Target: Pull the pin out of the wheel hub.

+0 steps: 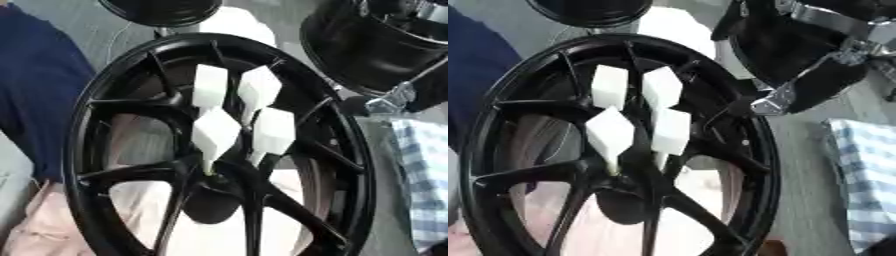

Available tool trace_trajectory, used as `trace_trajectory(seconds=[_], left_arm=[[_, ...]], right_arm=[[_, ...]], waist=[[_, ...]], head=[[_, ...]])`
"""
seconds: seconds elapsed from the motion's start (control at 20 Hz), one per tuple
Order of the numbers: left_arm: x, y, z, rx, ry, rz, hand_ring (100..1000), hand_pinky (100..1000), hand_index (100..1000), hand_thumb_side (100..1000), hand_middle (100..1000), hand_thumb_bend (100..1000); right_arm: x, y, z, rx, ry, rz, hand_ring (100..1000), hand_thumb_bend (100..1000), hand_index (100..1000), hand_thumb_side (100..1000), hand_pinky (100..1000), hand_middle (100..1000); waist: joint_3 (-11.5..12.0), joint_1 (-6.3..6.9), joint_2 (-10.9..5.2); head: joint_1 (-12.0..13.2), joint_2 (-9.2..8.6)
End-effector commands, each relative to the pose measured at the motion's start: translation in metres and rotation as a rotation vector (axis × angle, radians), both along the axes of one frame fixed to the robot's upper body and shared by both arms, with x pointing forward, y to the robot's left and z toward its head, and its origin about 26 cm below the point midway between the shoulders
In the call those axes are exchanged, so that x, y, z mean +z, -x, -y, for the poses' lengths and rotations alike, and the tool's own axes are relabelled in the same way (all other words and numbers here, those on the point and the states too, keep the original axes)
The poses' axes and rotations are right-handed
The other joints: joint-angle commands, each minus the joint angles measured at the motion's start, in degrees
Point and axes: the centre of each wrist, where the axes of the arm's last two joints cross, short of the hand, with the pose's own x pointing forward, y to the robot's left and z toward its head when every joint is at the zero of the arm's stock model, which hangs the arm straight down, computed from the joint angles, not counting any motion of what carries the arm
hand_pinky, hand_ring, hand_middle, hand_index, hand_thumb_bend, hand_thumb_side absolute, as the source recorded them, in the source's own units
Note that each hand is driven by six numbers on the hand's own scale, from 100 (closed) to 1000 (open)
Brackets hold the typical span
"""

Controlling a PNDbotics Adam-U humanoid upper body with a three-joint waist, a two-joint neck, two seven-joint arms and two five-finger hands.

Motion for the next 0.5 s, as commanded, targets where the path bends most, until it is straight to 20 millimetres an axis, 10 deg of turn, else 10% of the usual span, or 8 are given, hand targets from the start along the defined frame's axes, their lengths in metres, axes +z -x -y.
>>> trace_trajectory(seconds=[0.05, 0.5], left_arm=[[0.012, 0.001, -0.003, -0.003, -0.025, 0.031, 572, 541, 665, 869, 473, 100], [0.004, 0.003, -0.006, 0.009, -0.019, 0.006, 572, 541, 665, 872, 472, 100]], right_arm=[[0.009, 0.005, -0.002, -0.004, -0.008, -0.037, 747, 586, 752, 339, 775, 626], [-0.017, -0.002, 0.0, -0.091, -0.21, -0.195, 738, 586, 746, 332, 718, 599]], waist=[[-0.3, 0.58, -1.14], [-1.7, 1.28, -2.28]], head=[[-0.3, -0.58], [-0.2, 0.05]])
